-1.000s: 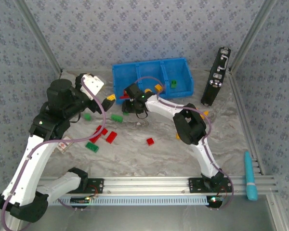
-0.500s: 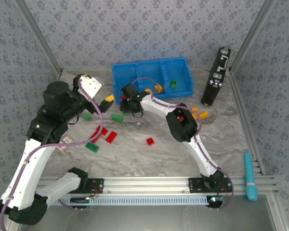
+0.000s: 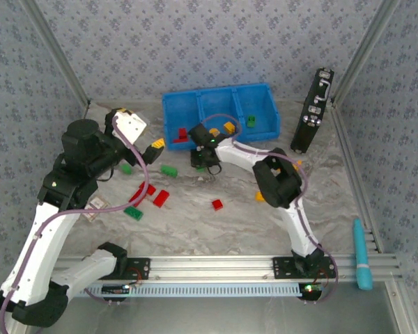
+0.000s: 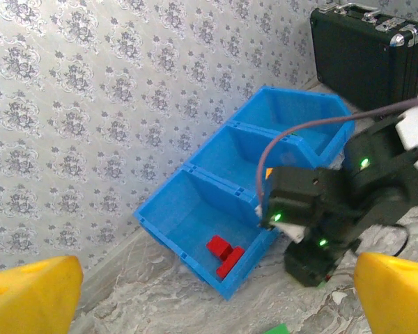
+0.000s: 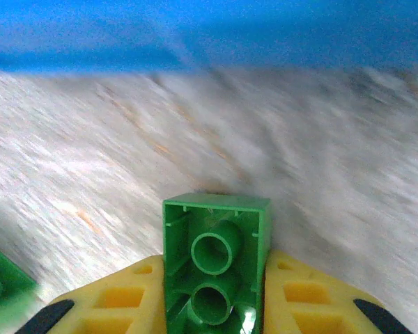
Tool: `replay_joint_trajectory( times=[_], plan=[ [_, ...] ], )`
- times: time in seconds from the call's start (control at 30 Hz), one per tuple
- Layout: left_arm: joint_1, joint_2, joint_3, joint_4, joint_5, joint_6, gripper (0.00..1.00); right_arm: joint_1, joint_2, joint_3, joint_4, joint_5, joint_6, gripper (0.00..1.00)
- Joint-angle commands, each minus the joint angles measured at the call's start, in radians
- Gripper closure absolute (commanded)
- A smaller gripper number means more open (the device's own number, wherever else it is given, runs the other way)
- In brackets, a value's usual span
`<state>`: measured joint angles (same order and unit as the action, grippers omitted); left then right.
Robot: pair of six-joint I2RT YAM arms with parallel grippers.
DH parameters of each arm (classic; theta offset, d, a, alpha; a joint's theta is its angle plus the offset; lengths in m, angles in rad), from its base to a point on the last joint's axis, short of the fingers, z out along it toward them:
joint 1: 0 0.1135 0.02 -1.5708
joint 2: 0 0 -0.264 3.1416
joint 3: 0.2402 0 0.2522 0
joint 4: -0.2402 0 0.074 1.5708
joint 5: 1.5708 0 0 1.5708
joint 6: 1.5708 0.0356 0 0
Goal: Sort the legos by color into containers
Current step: Pick up the lego from the center of the table, then place the lego in the container.
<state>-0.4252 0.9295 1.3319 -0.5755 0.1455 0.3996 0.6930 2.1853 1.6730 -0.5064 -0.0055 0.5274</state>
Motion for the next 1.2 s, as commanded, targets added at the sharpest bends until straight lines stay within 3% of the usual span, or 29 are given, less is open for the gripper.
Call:
replay_joint_trajectory(
  times=[0.0,0.13,0.3,0.6,0.9,1.17],
  plan=[
    [0.005,-0.01,0.016,0.006,0.011,-0.009,0.0,-0.062,-0.161,-0.061,-0.08,0.0,-0.104,0.76],
    [0.005,-0.001,0.01,0.013,0.005,-0.002,0.0,-0.143,-0.252,-0.011,-0.2,0.054,-0.203,0.76],
    [0.004,0.017,0.029,-0.001,0.005,0.009,0.0,-0.267,-0.252,0.061,-0.207,0.129,-0.253,0.76],
    [0.003,0.033,0.048,-0.005,-0.009,0.021,0.0,-0.419,-0.007,0.34,-0.176,0.168,-0.279,0.75],
    [0.003,0.066,0.064,-0.012,-0.023,0.042,0.0,-0.449,0.223,0.507,-0.139,0.174,-0.244,0.72],
    [0.003,0.096,0.101,-0.034,-0.032,0.052,0.0,-0.439,0.108,0.414,-0.143,0.205,-0.262,0.57]
  ],
)
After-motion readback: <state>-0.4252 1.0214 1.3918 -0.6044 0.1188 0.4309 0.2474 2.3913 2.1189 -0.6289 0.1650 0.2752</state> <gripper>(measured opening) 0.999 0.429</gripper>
